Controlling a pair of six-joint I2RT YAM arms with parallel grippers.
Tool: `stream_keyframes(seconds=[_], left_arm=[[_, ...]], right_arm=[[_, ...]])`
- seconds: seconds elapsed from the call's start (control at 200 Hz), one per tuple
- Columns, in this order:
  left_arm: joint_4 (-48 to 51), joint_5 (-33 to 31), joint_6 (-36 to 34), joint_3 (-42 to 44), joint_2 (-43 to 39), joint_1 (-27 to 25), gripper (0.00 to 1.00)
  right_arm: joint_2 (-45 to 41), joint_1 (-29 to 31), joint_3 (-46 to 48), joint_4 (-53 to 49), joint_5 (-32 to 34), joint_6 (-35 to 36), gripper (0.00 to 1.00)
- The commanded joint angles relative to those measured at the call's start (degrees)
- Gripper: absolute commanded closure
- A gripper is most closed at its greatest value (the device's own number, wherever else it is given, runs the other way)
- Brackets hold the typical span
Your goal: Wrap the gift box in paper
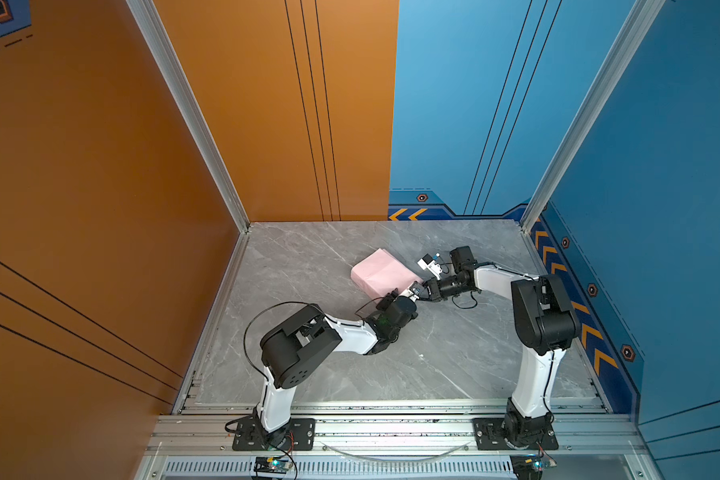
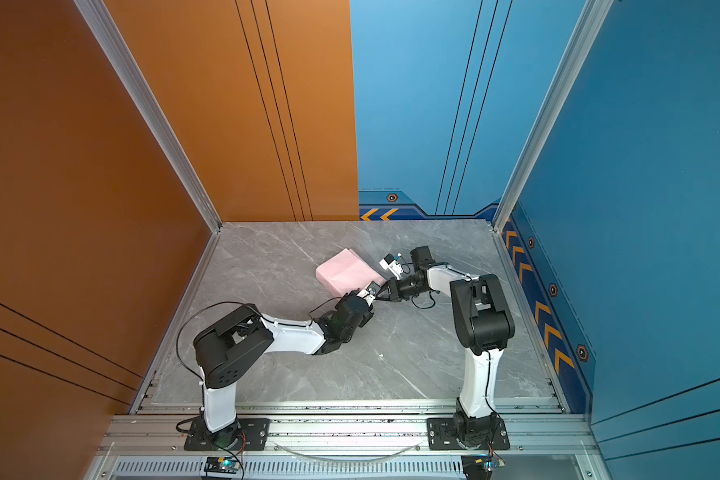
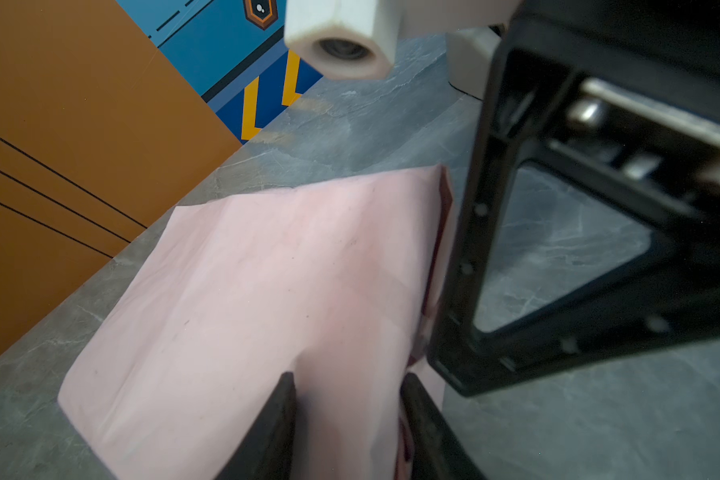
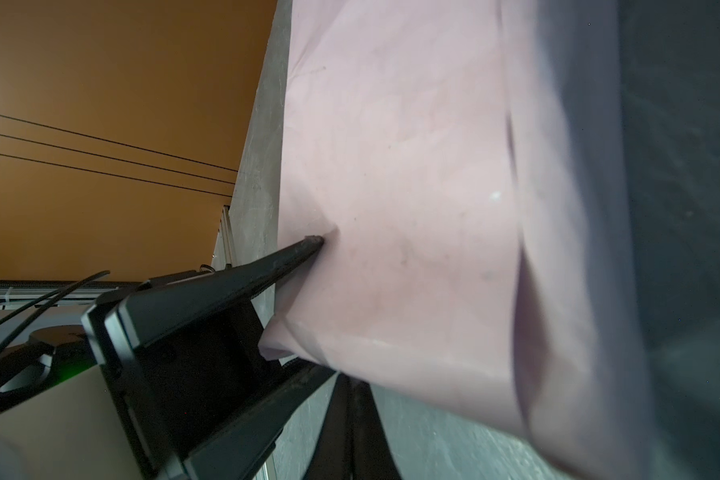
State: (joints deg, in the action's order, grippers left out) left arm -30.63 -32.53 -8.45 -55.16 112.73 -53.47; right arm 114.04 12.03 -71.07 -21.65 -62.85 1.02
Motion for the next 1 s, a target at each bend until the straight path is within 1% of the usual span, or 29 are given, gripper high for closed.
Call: stream_keyframes(seconds=[0.0,0.29,0.741,0.991], left_arm=[[24.1,15.4,4.5,6.5,10.8,-0.2,0.59],[24.0,15.3,4.4,6.5,10.7,-0.1,0.59],[23.7,15.6,4.1,6.4,10.5,0.1,0.60],[23.7,15.6,3.8,6.1,10.4,0.3,0.60]], right_arm=[[1.4,0.5,-1.0,-0.3,-0.2,-1.4,1.00],[1.7,0.6,-0.9,1.4,0.6,-3.4,1.00],[2.3,0.8,0.1,4.5,1.4,-7.6,0.87],[2.2,0.4,1.9,7.8,1.9,-10.6,0.82]])
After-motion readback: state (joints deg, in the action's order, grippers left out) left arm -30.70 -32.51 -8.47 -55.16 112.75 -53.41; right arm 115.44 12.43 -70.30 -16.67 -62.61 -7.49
